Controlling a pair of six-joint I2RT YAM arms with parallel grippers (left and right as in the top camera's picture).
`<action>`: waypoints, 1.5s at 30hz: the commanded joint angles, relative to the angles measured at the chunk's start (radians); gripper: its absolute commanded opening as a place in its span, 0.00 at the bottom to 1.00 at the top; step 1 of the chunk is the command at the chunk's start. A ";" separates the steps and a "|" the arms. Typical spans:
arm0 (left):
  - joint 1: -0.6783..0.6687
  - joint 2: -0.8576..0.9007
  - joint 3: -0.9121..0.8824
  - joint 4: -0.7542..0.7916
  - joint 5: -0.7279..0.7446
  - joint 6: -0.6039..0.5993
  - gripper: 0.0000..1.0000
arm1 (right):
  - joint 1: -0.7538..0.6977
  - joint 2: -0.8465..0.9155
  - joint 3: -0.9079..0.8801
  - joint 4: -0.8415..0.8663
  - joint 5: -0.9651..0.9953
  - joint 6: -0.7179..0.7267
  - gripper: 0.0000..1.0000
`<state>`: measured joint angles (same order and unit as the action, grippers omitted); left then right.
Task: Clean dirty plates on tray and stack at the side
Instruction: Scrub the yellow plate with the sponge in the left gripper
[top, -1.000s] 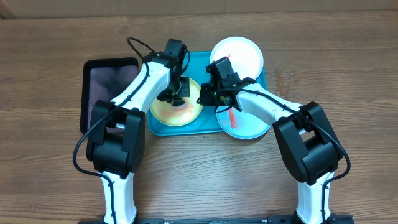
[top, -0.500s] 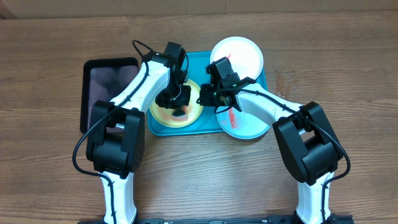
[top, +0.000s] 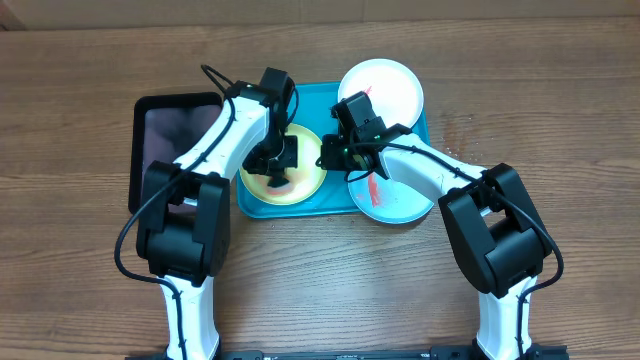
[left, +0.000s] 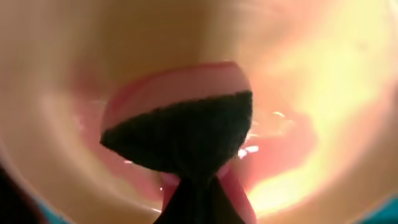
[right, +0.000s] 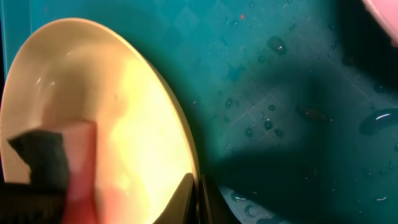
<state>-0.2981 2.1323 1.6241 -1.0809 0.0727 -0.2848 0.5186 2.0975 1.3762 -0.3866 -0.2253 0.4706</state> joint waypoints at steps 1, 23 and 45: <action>0.002 -0.008 0.017 0.019 0.163 0.154 0.04 | 0.001 0.000 0.018 0.000 -0.001 0.005 0.04; 0.010 -0.008 0.017 0.067 0.152 0.154 0.04 | 0.001 0.000 0.018 -0.005 -0.001 0.005 0.04; 0.010 -0.008 0.017 0.037 -0.031 -0.056 0.04 | 0.001 0.000 0.018 -0.008 -0.001 0.005 0.04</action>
<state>-0.2928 2.1323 1.6241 -1.0321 0.1093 -0.2573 0.5186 2.0975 1.3762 -0.3912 -0.2287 0.4709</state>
